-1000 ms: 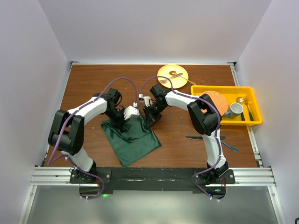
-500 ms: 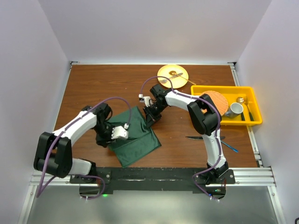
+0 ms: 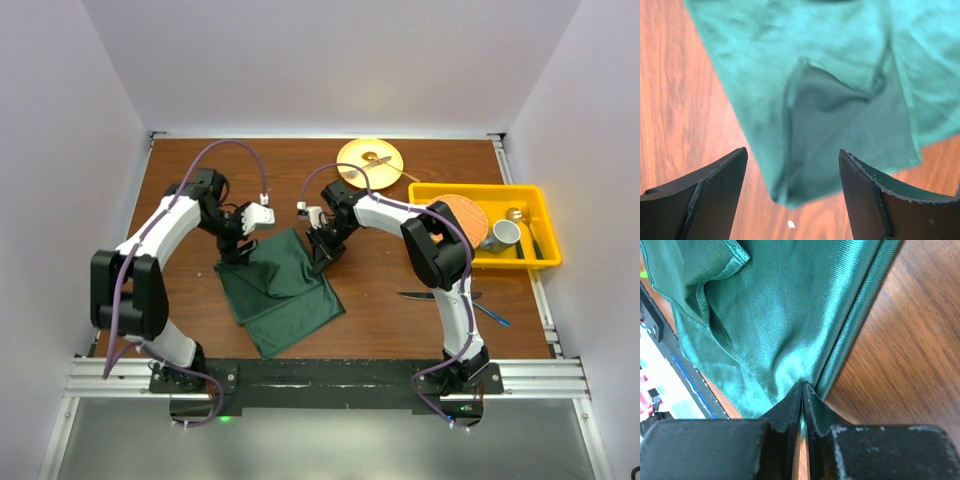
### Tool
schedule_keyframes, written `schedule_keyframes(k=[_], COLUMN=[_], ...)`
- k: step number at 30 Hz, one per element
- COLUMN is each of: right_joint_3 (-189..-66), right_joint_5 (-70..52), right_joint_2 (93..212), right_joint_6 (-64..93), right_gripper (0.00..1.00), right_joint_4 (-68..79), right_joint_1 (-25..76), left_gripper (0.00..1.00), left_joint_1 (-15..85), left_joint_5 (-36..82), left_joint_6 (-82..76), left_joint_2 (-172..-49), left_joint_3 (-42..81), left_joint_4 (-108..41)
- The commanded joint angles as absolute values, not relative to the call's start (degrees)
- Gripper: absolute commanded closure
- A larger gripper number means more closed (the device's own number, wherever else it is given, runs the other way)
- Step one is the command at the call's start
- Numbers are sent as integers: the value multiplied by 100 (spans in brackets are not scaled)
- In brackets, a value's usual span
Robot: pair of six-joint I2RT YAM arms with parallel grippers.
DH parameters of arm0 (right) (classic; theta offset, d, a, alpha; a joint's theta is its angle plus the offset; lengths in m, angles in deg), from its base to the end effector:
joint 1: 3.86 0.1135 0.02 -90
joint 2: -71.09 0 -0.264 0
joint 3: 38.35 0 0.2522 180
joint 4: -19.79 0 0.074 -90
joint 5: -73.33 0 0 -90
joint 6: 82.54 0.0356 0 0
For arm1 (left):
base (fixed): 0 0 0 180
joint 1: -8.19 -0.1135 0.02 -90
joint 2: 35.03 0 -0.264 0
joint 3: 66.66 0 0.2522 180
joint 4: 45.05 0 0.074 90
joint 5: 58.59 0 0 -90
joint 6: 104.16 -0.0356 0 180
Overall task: Fold the napkin into a case and place the utensils inside
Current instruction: Smooth out the square-folded napkin at the center of the board.
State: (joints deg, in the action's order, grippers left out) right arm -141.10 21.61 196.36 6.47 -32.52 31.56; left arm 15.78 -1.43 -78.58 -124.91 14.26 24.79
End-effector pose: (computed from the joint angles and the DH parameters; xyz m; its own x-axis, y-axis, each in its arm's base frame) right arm 0.3393 0.2684 0.1341 -0.7763 -0.5687 -0.2720 -0.6006 0.5360 0.5933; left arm 0.2837 -0.0573 0.2363 -0.2256 0.7946 -0.5637 0.9700 0.2367 -0.0545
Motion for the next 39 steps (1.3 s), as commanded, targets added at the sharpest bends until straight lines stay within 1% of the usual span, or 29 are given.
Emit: schedule_keyframes(k=[1, 9, 15, 17, 18, 20, 21, 23, 25, 28, 31, 34, 39], right_joint_3=[-14009, -13983, -13983, -13983, -13965, -13939, -13913, -13895, -13860, -13869, -13904, -13930, -13965], right_joint_5=[1655, 1629, 1585, 1559, 1515, 1471, 1453, 1409, 1400, 1374, 1374, 1400, 1479], right_joint_2=[19809, 19800, 19827, 19844, 19836, 19818, 19809, 19800, 19783, 19765, 19739, 19739, 19660], right_joint_6=[544, 544, 544, 535, 535, 535, 535, 535, 553, 553, 562, 562, 509], right_gripper=[91, 91, 91, 91, 91, 91, 91, 92, 92, 92, 92, 91, 91], right_joint_4=[-3230, -3203, -3212, -3203, -3186, -3168, -3159, -3159, -3124, -3133, -3159, -3194, -3256], right_joint_1=[3174, 3182, 3165, 3165, 3165, 3147, 3139, 3130, 3103, 3095, 3095, 3086, 3086], left_gripper=[21, 22, 27, 31, 36, 41, 46, 48, 48, 48, 49, 52, 61], left_joint_1=[1785, 2216, 2313, 2304, 2304, 2296, 2295, 2295, 2295, 2295, 2304, 2330, 2339], left_joint_5=[-542, -410, -208, -164, -164, -138, -77, -23, 64, 301, 565, 837, 1751], left_joint_6=[-7471, -7515, -7788, -7989, -8086, -8288, -8419, -8508, -8622, -8816, -9176, -9554, -9949], left_joint_2=[-13011, -13768, -13891, -13909, -13857, -13498, -13348, -12901, -12583, -11593, -10854, -10456, -10235], left_joint_3=[1803, 1838, 1531, 1461, 1330, 1110, 874, 688, 459, 29, -463, -920, -1571], left_joint_4=[1882, 1731, 1924, 2117, 2310, 2391, 2452, 2522, 2654, 2699, 2786, 3049, 3217])
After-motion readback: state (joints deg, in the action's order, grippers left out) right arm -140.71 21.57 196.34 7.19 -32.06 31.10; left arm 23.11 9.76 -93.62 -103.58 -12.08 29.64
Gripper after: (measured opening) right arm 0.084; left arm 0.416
